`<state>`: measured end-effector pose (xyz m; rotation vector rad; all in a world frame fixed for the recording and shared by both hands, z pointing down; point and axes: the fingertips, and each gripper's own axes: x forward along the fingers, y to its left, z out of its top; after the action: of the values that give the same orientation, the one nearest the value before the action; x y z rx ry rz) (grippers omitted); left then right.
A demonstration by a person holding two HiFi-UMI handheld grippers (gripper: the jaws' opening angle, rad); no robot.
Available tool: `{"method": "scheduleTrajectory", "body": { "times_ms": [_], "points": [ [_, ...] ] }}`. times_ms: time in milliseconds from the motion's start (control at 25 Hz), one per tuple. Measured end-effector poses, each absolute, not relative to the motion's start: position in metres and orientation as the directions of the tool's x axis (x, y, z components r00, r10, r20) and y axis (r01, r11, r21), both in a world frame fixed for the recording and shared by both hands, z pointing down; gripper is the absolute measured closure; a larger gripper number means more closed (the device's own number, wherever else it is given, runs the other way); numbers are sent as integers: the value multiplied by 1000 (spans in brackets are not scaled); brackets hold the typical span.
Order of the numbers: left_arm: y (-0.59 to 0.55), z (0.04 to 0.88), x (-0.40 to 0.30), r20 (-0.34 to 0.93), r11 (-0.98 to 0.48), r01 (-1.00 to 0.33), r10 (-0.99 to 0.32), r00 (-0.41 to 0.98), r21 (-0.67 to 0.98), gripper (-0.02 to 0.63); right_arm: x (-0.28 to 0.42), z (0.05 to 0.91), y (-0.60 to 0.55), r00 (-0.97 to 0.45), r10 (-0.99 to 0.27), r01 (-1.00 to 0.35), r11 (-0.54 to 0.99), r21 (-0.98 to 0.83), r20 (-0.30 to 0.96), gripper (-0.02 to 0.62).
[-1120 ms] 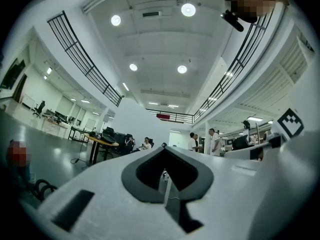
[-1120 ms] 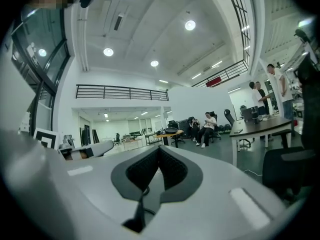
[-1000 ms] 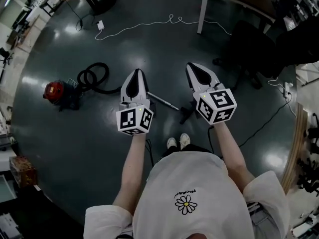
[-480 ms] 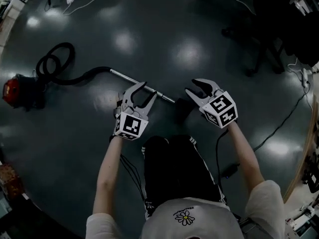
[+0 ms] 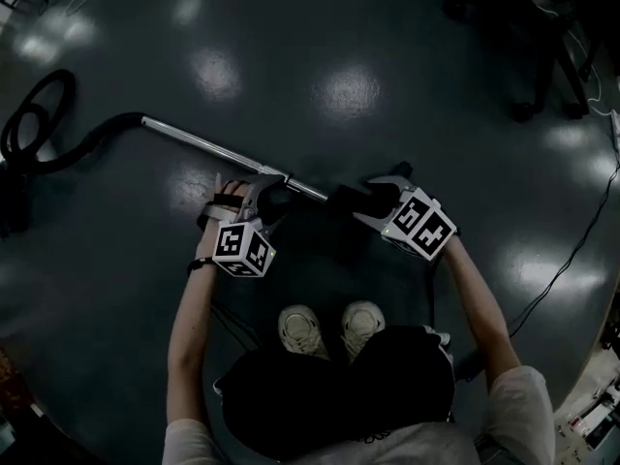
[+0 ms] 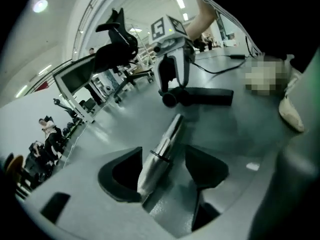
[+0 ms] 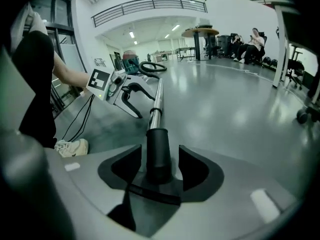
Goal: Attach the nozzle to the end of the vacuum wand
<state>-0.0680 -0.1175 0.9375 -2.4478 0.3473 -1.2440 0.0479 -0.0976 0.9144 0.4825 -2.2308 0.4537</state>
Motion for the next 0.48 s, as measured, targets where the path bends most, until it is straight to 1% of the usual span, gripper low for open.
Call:
{"method": "scheduleTrajectory", "body": {
  "times_ms": [160, 240, 280, 320, 360, 480],
  "points": [
    [-124, 965, -57, 806, -873, 165, -332, 490, -460, 337, 44, 927, -97, -612, -146, -437, 881, -179, 777, 408],
    [-129, 975, -50, 822, -845, 237, -337, 459, -478, 359, 40, 930, -95, -613, -135, -422, 889, -178, 779, 419],
    [-131, 978, -47, 825, -830, 263, -347, 445, -491, 365, 39, 933, -95, -611, -132, -416, 892, -174, 781, 417],
    [-133, 981, -45, 827, -816, 285, -358, 433, -503, 393, 38, 934, -95, -612, -131, -415, 893, -175, 780, 414],
    [-133, 983, -44, 829, -806, 303, -364, 425, -509, 403, 38, 935, -96, -614, -129, -418, 890, -182, 778, 414],
    [-135, 982, -42, 825, -798, 312, -364, 433, -516, 408, 36, 936, -103, -621, -131, -449, 867, -214, 773, 403]
  ]
}}
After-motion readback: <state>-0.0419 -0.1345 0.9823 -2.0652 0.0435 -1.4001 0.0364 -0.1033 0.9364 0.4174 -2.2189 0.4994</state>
